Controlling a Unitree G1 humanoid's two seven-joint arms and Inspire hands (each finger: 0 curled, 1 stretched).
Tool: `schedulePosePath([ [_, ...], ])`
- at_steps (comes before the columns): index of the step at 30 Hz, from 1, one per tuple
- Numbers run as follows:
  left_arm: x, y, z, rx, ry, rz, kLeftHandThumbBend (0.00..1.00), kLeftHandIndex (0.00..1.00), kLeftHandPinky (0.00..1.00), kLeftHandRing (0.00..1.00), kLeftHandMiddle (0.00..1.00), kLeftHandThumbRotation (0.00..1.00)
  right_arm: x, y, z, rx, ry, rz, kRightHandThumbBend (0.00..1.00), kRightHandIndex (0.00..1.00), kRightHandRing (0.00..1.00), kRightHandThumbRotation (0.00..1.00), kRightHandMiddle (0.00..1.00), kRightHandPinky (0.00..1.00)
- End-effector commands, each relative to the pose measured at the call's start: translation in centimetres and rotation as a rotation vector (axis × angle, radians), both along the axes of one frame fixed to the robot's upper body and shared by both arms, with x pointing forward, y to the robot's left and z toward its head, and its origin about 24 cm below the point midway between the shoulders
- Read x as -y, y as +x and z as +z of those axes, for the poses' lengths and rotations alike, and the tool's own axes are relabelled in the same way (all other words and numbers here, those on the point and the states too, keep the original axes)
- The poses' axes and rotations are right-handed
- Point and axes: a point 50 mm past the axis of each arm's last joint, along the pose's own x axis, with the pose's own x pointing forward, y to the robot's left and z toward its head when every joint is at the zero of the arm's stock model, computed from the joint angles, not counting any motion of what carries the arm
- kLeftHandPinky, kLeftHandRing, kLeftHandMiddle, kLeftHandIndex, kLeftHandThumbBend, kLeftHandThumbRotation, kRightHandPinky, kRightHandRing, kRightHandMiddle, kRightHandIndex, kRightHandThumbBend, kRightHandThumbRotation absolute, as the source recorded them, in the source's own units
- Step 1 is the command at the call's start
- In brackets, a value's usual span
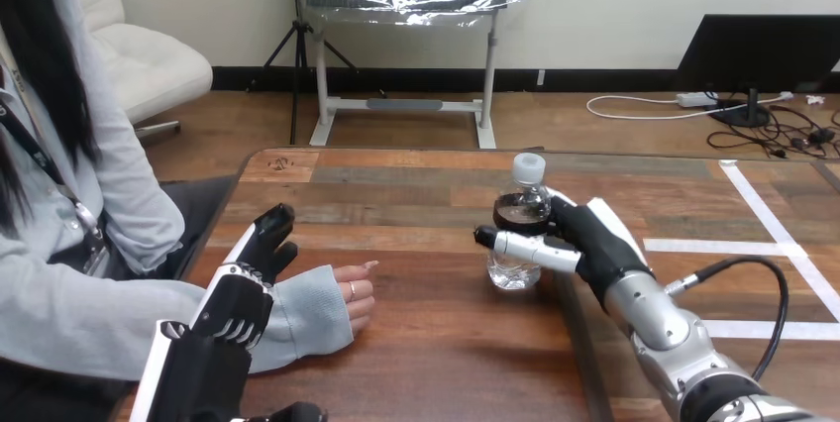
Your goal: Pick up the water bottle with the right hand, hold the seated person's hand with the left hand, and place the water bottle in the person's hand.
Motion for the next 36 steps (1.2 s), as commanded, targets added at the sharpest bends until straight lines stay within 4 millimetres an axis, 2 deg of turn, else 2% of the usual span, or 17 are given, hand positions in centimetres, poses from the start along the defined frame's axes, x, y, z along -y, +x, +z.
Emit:
schedulePosePath([
  [1,0.06,0.96,1.31,0.083,0.008,-0.014,1.0,0.91,0.94,0.97,0.95,0.58,-0.51,0.45,0.53,0.026,-0.006,-0.004,1.0,0.94,0.9,0.52,0.89,0.82],
  [7,0.08,0.92,1.37,0.084,0.013,-0.011,1.0,0.91,0.93,0.96,0.94,0.59,-0.59,0.28,0.31,0.025,-0.003,-0.012,1.0,0.93,0.89,0.53,0.88,0.81],
  [16,0.01,0.97,1.45,0.09,0.017,-0.014,1.0,0.91,0.93,0.96,0.94,0.57,-0.68,0.11,0.08,0.025,0.02,-0.041,1.0,0.9,0.86,0.43,0.86,0.77],
  [22,-0.02,0.99,1.47,0.09,0.016,-0.016,1.0,0.91,0.93,0.96,0.95,0.57,-0.7,0.02,0.01,0.033,0.052,-0.062,1.0,0.86,0.81,0.32,0.82,0.7],
  [23,-0.03,0.99,1.45,0.088,0.014,-0.018,1.0,0.91,0.93,0.97,0.95,0.57,-0.7,0.0,0.0,0.037,0.054,-0.067,1.0,0.84,0.78,0.28,0.8,0.66],
  [30,-0.09,0.98,1.46,0.085,0.012,-0.018,1.0,0.91,0.94,0.97,0.95,0.56,-0.72,-0.02,-0.03,0.039,0.106,-0.111,0.97,0.78,0.69,0.12,0.74,0.58],
  [31,-0.08,0.97,1.46,0.085,0.011,-0.019,1.0,0.91,0.94,0.97,0.95,0.57,-0.72,-0.01,-0.01,0.043,0.106,-0.114,0.96,0.75,0.65,0.07,0.71,0.55],
  [36,-0.03,1.0,1.5,0.099,0.008,-0.005,1.0,0.91,0.93,0.96,0.95,0.56,-0.71,0.01,0.05,0.053,0.111,-0.132,0.94,0.7,0.58,0.02,0.66,0.49],
])
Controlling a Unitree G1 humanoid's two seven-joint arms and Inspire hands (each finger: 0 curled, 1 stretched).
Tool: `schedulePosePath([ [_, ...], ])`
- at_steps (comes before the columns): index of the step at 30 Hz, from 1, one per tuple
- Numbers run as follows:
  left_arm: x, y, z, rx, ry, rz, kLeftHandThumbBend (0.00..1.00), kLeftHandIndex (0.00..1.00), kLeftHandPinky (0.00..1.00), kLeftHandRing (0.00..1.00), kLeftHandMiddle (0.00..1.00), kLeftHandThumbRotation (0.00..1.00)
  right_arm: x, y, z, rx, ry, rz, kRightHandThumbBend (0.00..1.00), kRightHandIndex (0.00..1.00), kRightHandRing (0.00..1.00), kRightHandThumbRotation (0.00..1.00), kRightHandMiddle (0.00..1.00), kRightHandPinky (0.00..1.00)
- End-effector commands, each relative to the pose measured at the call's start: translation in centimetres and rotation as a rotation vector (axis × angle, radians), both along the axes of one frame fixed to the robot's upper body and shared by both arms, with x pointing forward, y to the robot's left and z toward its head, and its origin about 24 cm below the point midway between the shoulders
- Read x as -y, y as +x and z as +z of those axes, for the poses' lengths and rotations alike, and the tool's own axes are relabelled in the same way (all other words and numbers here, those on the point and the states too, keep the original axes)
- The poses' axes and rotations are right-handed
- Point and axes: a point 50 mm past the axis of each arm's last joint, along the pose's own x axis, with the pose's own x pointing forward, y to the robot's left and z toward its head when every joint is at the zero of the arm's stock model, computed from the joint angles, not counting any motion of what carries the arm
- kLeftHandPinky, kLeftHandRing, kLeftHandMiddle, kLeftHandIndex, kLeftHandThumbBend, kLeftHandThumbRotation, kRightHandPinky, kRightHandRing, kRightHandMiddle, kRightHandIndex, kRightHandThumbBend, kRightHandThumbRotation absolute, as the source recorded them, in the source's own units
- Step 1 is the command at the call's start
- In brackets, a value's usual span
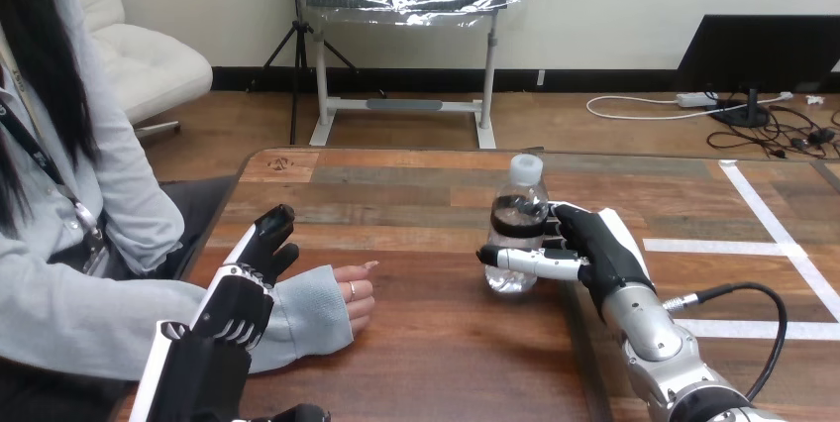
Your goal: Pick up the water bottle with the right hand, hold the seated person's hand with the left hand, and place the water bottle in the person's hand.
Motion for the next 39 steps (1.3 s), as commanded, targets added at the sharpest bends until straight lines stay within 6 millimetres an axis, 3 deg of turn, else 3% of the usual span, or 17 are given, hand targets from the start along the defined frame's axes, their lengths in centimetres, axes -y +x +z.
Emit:
schedulePosePath([
  [1,0.04,1.06,1.49,0.097,0.003,-0.004,1.0,0.91,0.93,0.96,0.95,0.56,-0.46,0.65,0.91,0.049,0.029,-0.011,0.94,0.69,0.57,0.02,0.65,0.48],
  [15,-0.08,1.03,1.48,0.087,0.003,-0.008,1.0,0.91,0.93,0.96,0.95,0.55,-0.27,0.66,0.97,0.057,0.117,-0.069,0.89,0.57,0.45,0.0,0.55,0.37],
  [39,-0.31,0.92,1.56,0.071,0.01,0.003,1.0,0.9,0.92,0.95,0.94,0.57,0.19,0.81,1.23,0.072,0.165,-0.115,0.83,0.49,0.39,0.0,0.47,0.33],
])
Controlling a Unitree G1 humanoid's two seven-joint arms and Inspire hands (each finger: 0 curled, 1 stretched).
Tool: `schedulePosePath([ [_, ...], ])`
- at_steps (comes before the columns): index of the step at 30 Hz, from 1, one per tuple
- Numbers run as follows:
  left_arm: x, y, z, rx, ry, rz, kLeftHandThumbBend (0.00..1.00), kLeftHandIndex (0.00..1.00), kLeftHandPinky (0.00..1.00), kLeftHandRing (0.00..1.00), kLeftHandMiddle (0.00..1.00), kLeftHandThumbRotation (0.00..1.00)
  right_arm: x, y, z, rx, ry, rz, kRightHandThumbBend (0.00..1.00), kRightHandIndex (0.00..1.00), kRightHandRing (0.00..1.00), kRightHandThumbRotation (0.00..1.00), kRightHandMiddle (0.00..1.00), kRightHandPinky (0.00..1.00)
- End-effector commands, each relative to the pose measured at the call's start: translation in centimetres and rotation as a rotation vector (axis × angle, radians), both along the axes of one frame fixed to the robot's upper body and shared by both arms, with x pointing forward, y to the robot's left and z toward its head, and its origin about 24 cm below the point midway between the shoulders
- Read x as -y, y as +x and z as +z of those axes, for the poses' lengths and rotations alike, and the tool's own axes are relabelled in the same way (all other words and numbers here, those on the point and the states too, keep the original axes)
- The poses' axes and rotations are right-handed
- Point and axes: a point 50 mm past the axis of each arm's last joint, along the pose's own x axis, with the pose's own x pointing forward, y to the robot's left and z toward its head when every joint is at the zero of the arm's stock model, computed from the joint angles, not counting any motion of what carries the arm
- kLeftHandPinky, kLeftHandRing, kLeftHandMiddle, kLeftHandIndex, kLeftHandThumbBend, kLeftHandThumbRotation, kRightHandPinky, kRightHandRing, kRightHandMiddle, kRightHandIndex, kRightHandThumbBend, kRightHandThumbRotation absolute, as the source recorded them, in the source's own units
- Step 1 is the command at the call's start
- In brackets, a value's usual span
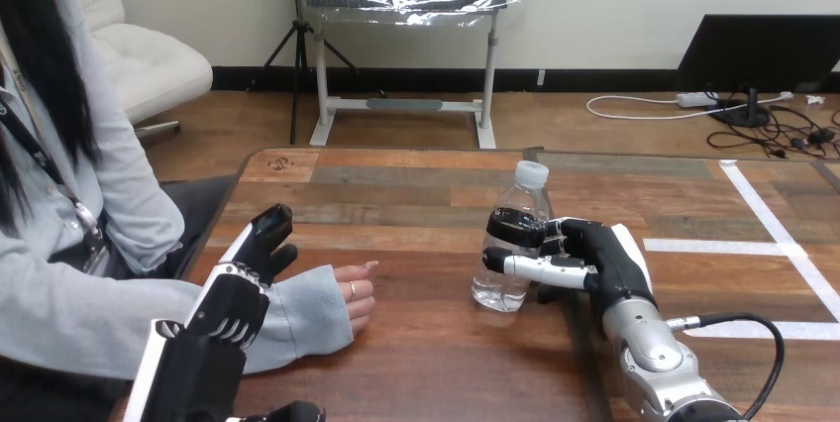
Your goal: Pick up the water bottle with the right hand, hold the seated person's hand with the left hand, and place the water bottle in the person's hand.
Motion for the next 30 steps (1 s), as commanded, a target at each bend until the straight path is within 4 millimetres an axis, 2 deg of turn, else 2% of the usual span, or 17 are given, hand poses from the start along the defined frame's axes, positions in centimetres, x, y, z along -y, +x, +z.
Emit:
schedulePosePath([
  [1,0.0,0.9,1.4,0.074,0.0,-0.002,1.0,0.9,0.92,0.95,0.94,0.56,0.1,1.6,2.1,0.092,0.028,-0.019,0.82,0.49,0.39,0.0,0.47,0.33],
  [14,-0.1,0.9,1.4,0.058,0.006,0.003,1.0,0.9,0.91,0.95,0.94,0.58,0.3,1.7,2.4,0.115,0.037,-0.024,0.79,0.48,0.4,0.0,0.47,0.35],
  [27,-0.8,0.9,1.9,0.059,0.115,0.056,1.0,0.9,0.89,0.95,0.94,0.61,0.5,1.9,3.1,0.172,0.091,-0.027,0.78,0.47,0.39,0.0,0.46,0.35],
  [30,-0.9,1.0,2.1,0.061,0.12,0.083,1.0,0.89,0.87,0.93,0.93,0.59,0.6,2.0,3.4,0.19,0.11,-0.022,0.78,0.47,0.39,0.0,0.46,0.35],
])
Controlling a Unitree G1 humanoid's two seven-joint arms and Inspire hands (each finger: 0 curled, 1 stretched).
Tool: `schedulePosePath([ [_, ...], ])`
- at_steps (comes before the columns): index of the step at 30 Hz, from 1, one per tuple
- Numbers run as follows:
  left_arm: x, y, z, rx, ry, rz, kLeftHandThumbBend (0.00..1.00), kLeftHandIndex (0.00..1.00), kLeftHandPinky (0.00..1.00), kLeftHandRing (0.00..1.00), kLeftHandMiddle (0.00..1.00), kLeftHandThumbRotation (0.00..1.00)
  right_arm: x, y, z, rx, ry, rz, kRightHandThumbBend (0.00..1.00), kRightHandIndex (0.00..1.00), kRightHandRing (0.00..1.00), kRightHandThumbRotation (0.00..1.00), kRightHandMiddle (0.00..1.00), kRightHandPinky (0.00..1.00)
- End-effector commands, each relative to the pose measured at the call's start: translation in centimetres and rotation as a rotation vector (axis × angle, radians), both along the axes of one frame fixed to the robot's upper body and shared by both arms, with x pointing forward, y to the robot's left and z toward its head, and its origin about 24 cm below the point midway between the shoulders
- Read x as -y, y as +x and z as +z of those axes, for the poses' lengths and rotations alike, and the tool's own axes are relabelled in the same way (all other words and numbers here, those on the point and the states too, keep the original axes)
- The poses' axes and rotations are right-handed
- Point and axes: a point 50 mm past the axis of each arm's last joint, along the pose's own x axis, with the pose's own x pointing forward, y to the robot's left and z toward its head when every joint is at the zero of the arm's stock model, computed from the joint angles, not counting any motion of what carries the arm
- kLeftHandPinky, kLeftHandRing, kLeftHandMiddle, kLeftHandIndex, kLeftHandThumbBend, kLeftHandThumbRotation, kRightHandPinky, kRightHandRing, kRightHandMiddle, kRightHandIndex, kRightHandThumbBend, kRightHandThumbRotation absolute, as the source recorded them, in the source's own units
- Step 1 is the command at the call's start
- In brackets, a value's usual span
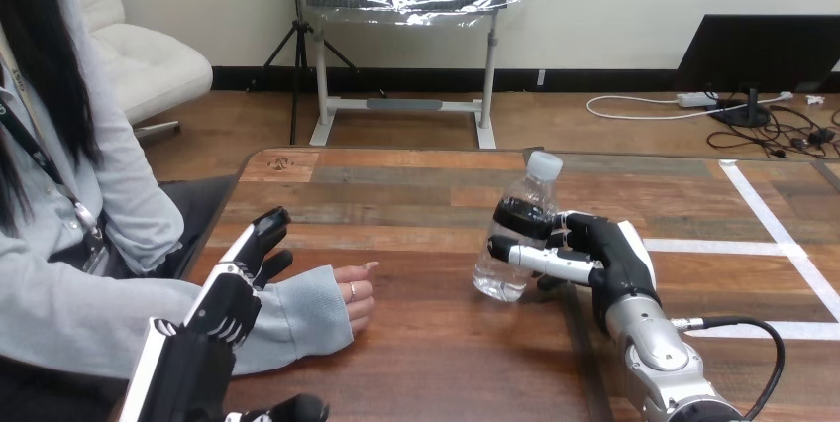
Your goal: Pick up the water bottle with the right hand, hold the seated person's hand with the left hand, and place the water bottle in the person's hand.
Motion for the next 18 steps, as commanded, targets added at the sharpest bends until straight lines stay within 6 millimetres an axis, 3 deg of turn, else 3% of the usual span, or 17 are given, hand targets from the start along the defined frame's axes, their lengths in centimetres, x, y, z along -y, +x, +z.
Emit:
schedulePosePath([
  [1,-0.4,1.1,1.9,0.097,0.027,0.036,1.0,0.89,0.86,0.92,0.93,0.59,0.4,1.9,3.1,0.162,0.031,-0.004,0.78,0.48,0.4,0.0,0.47,0.36],
  [9,-1.4,1.3,2.7,0.093,0.246,0.167,1.0,0.9,0.83,0.9,0.92,0.58,0.7,2.2,4.0,0.215,0.036,0.009,0.78,0.47,0.43,0.0,0.48,0.39],
  [18,-2.3,1.5,3.9,0.071,0.58,0.285,1.0,0.92,0.9,0.92,0.93,0.59,1.0,2.6,4.9,0.267,0.063,0.028,0.77,0.47,0.44,0.0,0.48,0.41],
])
